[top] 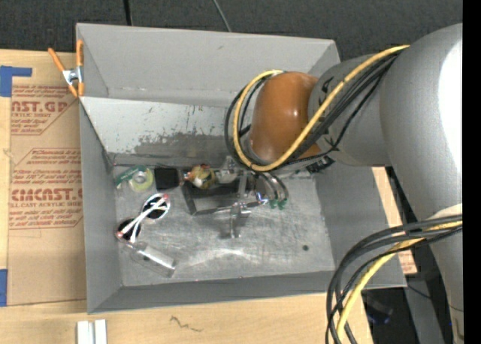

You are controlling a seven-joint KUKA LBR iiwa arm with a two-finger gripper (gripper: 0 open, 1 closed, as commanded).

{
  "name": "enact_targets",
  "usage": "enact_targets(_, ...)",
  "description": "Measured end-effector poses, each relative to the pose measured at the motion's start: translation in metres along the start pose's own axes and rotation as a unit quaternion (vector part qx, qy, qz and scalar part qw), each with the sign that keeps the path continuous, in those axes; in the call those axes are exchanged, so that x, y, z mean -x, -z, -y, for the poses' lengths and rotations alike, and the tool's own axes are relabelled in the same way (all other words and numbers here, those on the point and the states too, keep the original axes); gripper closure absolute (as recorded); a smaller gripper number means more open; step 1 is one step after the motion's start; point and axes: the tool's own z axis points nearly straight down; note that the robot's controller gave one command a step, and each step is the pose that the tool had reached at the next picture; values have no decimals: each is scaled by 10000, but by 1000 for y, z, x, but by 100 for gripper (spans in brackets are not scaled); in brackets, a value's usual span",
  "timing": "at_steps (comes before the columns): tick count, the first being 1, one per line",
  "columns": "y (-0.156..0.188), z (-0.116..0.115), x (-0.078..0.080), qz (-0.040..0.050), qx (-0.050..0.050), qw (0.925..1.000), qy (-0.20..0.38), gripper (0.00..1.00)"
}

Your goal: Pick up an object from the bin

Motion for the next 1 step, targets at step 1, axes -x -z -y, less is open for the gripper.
enact_targets(1, -1, -2, 19, 20, -2, 9993, 374, 100)
